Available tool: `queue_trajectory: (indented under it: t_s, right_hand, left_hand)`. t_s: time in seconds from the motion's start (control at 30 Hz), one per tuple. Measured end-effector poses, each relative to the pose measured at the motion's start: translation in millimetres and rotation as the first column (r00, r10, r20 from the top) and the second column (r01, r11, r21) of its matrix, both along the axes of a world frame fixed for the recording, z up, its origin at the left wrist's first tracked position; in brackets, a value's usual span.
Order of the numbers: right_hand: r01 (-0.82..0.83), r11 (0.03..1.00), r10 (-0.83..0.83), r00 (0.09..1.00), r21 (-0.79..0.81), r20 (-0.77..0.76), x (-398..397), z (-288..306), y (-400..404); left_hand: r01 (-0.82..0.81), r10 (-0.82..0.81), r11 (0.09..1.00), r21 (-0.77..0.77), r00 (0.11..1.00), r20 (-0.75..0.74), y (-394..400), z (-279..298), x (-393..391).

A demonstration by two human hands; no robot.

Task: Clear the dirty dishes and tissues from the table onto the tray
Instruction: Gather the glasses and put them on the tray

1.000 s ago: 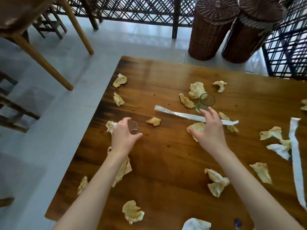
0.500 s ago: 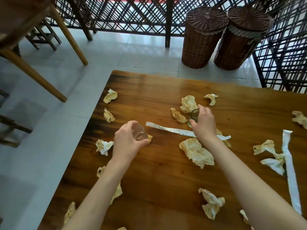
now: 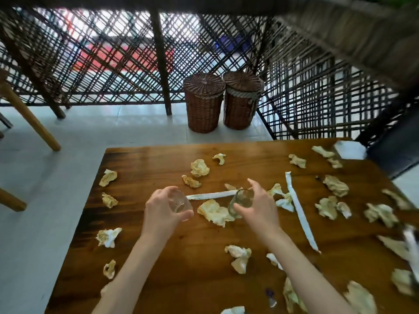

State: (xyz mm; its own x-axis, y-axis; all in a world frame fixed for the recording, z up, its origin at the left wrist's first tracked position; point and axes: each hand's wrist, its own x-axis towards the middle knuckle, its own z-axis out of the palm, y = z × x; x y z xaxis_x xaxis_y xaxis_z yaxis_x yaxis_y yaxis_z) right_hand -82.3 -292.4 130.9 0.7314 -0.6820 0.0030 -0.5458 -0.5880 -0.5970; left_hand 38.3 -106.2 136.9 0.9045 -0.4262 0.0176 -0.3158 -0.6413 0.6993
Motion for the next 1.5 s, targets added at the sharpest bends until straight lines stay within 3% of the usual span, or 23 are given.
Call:
queue_trajectory:
  t_s: [0.33, 0.5, 0.57, 0.7, 0.8, 0.87, 0.97, 1.03, 1.17, 1.3, 1.5]
  right_hand:
    - [0.300, 0.954, -0.300, 0.954, -0.001, 0.021, -176.9, 53.2, -7.1]
    - [0.471, 0.882, -0.471, 0.882, 0.004, 0.001, -276.3, 63.0, -34.5]
    - [0.551, 0.835, -0.551, 0.835, -0.003, 0.003, -327.6, 66.1, -53.9]
    - [0.621, 0.783, -0.622, 0.783, -0.027, -0.022, -414.8, 71.2, -93.5]
    - [0.641, 0.766, -0.642, 0.766, -0.035, -0.032, -487.0, 74.3, -129.0]
    - [0.643, 0.765, -0.644, 0.764, -0.037, -0.042, -534.3, 72.7, -154.4]
    - [0.646, 0.763, -0.646, 0.762, -0.025, -0.039, -597.4, 72.8, -195.6]
    - [0.658, 0.752, -0.659, 0.750, -0.028, -0.052, -631.6, 69.2, -227.5]
    - [0.654, 0.756, -0.652, 0.756, 0.019, -0.053, -680.1, 48.2, -287.9]
    - [0.623, 0.782, -0.620, 0.781, 0.029, -0.067, -707.1, 22.4, -348.8]
    - [0.584, 0.808, -0.578, 0.811, 0.073, -0.090, -735.3, -8.2, -446.2]
  left_hand:
    - [0.406, -0.403, 0.908, -0.101, 0.914, 0.050, -58.0, 51.6, -104.7]
    - [0.627, -0.622, 0.776, -0.069, 0.778, 0.087, -130.5, 67.9, -192.3]
    - [0.711, -0.707, 0.689, -0.137, 0.702, 0.084, -171.9, 77.1, -241.9]
    - [0.785, -0.782, 0.598, -0.159, 0.616, 0.099, -238.3, 81.2, -322.9]
    - [0.786, -0.803, 0.584, -0.202, 0.596, -0.002, -289.8, 70.1, -389.0]
    - [0.791, -0.808, 0.573, -0.214, 0.589, 0.016, -327.1, 62.9, -432.5]
    - [0.882, -0.882, 0.457, -0.116, 0.466, 0.066, -387.1, 57.7, -496.9]
    - [0.874, -0.876, 0.461, -0.153, 0.476, 0.081, -420.0, 52.7, -529.4]
    - [0.769, -0.775, 0.598, -0.225, 0.626, 0.080, -470.6, 27.2, -584.1]
    - [0.782, -0.794, 0.570, -0.251, 0.603, 0.075, -525.5, 4.0, -621.2]
    - [0.774, -0.770, 0.620, -0.126, 0.632, 0.094, -605.5, -34.6, -654.3]
